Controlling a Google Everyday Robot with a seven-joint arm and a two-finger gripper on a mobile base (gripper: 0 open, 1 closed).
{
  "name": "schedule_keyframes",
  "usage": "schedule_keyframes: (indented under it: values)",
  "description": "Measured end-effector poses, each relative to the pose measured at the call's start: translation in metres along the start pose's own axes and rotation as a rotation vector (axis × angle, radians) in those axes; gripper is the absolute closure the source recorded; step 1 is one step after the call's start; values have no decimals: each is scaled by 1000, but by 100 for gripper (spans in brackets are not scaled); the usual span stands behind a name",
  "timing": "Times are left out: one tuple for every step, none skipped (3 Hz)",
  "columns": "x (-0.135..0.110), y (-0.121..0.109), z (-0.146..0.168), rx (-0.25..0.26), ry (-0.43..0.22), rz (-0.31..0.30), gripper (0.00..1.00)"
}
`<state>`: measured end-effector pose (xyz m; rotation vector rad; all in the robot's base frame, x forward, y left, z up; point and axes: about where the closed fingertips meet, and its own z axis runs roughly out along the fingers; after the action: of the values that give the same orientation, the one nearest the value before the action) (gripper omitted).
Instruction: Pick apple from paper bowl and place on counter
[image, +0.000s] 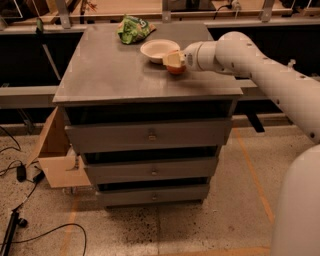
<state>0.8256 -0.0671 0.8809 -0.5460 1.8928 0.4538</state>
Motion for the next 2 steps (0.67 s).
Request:
schedule_keyframes:
  values:
    - [6,2,9,-3,7,-7,11]
    - [9,-1,10,6,12,-5,0]
